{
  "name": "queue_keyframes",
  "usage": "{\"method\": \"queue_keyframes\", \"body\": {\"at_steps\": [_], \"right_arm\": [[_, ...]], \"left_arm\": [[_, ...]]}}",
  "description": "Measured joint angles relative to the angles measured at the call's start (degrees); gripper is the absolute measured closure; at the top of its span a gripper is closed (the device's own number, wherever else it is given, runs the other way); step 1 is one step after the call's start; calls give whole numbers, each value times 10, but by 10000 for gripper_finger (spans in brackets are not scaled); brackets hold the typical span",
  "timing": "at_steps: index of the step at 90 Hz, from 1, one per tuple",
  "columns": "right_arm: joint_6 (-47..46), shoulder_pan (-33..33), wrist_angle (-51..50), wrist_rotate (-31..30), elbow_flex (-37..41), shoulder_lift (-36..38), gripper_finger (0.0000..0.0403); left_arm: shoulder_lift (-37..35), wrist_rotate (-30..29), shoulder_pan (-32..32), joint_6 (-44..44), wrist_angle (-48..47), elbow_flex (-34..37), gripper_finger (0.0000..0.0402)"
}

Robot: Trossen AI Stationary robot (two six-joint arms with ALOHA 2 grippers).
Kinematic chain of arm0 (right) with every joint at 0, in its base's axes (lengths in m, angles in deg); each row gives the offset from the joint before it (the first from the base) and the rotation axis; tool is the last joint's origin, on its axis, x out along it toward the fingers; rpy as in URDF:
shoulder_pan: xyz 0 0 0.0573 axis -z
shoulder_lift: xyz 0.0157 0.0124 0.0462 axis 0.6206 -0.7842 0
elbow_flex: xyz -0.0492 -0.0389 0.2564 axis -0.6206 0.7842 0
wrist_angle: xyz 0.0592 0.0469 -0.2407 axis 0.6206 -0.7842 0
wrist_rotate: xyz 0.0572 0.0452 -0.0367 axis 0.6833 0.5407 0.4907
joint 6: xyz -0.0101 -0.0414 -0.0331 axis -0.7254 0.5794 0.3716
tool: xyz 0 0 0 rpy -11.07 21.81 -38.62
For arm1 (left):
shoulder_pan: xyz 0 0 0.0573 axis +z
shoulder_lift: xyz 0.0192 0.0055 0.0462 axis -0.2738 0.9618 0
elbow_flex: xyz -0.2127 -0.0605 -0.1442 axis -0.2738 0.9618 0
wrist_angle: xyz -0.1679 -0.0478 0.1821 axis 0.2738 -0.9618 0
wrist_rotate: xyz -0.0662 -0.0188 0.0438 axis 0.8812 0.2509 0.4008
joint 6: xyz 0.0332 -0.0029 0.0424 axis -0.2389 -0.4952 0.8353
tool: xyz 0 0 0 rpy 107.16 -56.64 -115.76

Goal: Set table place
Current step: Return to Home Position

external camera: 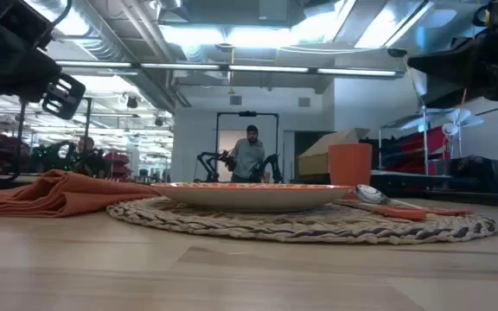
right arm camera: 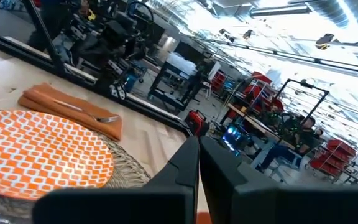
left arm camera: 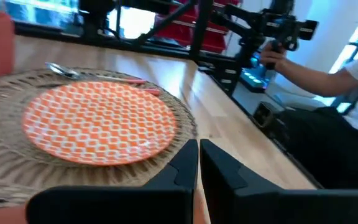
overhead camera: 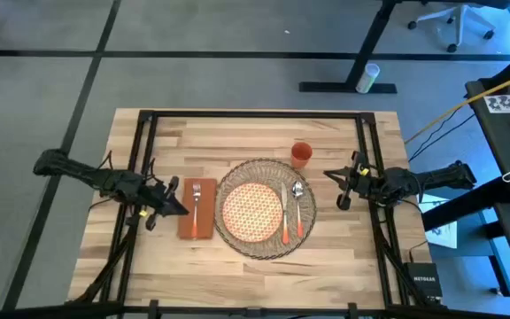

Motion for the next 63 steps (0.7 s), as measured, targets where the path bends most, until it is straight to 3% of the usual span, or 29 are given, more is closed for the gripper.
{"method": "queue_keyframes", "body": {"at_steps": [23,43,53,63], "right_arm": [[1,1,5,-25,0,0,402],[17,0,-60,-63,-1,-13,402],[16,0,-60,-46,-1,-13,402],[16,0,-62,-31,-1,-13,402]], "left_arm": [[-2,-3,90,14,0,0,402],[-3,-12,156,31,20,0,402],[-5,-50,182,-4,6,0,402],[3,-50,192,-56,3,0,402]]}}
